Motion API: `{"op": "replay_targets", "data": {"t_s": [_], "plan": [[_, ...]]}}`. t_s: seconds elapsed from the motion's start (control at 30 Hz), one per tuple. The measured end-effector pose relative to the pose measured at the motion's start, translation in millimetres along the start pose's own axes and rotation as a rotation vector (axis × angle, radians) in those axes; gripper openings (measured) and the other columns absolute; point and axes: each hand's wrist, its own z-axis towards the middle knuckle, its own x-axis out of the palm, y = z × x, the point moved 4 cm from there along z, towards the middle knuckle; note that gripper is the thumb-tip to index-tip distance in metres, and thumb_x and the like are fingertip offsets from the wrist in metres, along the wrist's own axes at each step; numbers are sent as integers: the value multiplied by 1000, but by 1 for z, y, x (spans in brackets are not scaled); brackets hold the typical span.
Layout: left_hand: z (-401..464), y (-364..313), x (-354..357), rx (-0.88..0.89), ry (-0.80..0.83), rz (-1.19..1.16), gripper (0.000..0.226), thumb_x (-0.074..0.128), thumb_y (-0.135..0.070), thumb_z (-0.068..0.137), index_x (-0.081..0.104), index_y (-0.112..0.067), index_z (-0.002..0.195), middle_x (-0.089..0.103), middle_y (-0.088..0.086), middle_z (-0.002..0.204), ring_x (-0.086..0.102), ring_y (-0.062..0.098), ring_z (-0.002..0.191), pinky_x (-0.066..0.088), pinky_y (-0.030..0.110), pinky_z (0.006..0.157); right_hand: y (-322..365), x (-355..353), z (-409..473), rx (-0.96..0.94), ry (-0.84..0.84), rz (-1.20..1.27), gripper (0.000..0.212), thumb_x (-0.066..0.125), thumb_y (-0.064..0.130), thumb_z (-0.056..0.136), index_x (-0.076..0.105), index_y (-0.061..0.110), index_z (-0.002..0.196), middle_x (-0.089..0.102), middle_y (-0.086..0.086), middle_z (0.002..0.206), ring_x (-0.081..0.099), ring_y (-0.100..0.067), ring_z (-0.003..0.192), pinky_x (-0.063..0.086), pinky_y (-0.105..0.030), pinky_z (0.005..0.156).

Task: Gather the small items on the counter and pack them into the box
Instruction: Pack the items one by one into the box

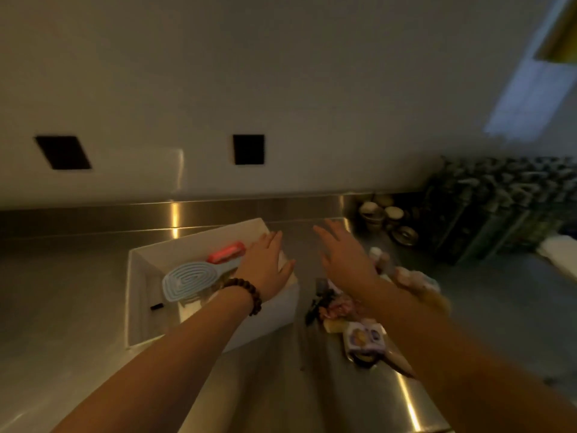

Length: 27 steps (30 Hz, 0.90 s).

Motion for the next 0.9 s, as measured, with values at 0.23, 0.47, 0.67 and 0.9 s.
{"op": "replay_targets", "data": {"t_s": [0.23, 0.47, 0.67, 0.9], "plan": [[8, -93, 52, 130, 130, -56, 67, 40, -41, 97, 9, -15, 150, 9, 4, 159, 5, 19, 146, 9, 34, 119, -99, -38, -61, 230, 8, 48, 51, 43, 29, 97, 29, 22, 145, 17, -6, 156, 17, -23, 143, 23, -39, 115], [17, -155, 120, 83, 253, -81, 71, 45, -46, 93, 13, -19, 150, 30, 6, 150, 28, 26, 138, 25, 36, 113, -201, -48, -108, 362, 89, 156, 57, 55, 32, 91, 35, 18, 142, 21, -11, 154, 25, -28, 140, 26, -36, 110], [32, -192, 175, -33, 275, -78, 86, 58, -51, 84, 7, -28, 149, 19, 3, 156, 32, 23, 136, 33, 41, 111, -278, -25, -118, 349, 242, 174, 63, 56, 37, 90, 29, 22, 145, 20, -10, 154, 27, -28, 139, 29, -36, 109], [47, -215, 227, -117, 281, 64, 90, 58, -65, 74, 18, -28, 146, 29, 1, 149, 29, 24, 136, 29, 44, 112, -291, 1, -88, 237, 370, 280, 64, 57, 42, 88, 29, 27, 143, 20, -7, 153, 34, -28, 134, 37, -41, 106]]}}
